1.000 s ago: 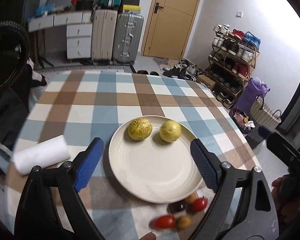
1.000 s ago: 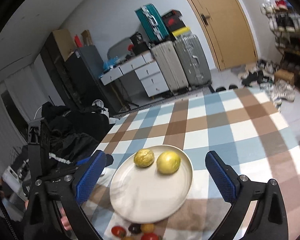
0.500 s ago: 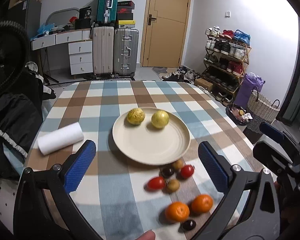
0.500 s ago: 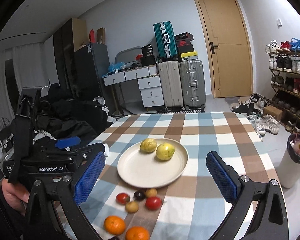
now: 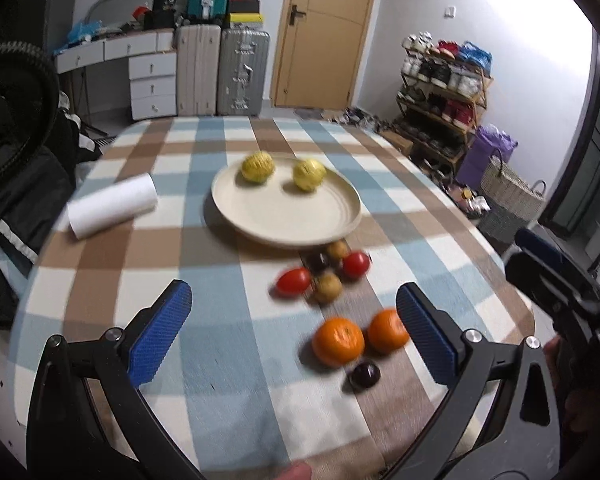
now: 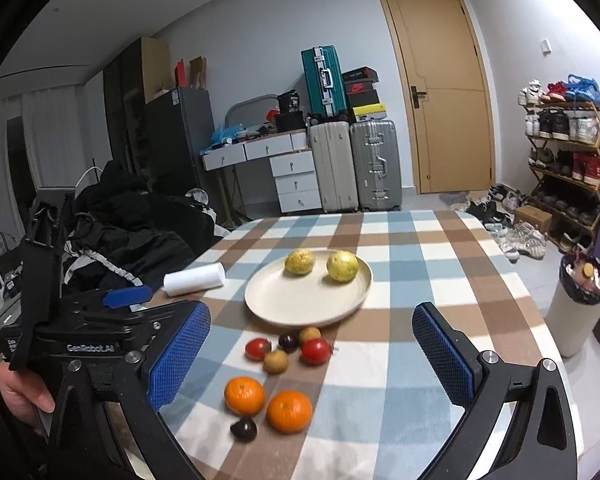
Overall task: Organize fruits
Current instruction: 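Withdraw both tools from the plate back toward the remaining fruits, then grasp the dark plum with the left gripper while the right grasps a red tomato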
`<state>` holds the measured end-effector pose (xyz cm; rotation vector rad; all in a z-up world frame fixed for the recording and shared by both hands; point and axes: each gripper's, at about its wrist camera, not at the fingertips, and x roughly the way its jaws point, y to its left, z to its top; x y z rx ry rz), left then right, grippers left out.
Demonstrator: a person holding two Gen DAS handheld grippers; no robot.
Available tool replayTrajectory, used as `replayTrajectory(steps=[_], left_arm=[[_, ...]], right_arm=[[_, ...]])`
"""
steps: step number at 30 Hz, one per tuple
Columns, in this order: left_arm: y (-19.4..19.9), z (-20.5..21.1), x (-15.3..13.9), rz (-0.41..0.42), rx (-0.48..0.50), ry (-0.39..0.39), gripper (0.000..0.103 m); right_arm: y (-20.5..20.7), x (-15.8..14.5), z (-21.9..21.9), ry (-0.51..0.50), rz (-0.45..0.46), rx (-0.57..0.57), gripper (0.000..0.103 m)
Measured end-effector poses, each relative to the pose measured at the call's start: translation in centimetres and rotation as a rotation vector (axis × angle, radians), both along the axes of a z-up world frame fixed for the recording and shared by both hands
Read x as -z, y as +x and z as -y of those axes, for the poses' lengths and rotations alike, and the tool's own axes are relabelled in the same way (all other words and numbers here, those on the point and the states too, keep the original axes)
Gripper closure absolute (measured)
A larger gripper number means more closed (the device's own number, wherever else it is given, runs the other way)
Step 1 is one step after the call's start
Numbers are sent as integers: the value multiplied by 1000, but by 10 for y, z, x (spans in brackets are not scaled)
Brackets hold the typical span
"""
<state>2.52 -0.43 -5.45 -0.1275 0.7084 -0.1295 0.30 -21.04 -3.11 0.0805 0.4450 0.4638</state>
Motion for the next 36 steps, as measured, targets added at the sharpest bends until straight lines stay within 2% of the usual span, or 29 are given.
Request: replayTrajectory(steps=[6,14,19,21,25,28,31,33,35,36], left_arm=[[-2,20,33,-90,66,6,1],[8,37,71,-207,99,-18,1],[11,46,76,-199,113,-7,2],[12,49,75,-193,121,-3,7],[16,48,77,-215,136,-18,29],[15,46,77,-218,144,-40,38],[16,48,77,-228,166,-51,57],[14,49,77,-233,182,-59,62],[15,51,78,-240,210,-74,73],[15,52,78,-240,213,-72,75]], right_arm=[[-2,17,8,0,-60,23,0],[-11,29,15,-2,-93,38,0],[-18,32,11,-34,-94,31,0],[-20,34,10,-48,-93,37,0],[-22,38,10,-53,-104,31,0],[-23,39,10,-51,-111,28,0],[-23,40,10,-44,-116,23,0],[-23,40,10,-45,-121,23,0],[-24,41,10,-39,-126,20,0],[-24,41,10,-37,-126,19,0]])
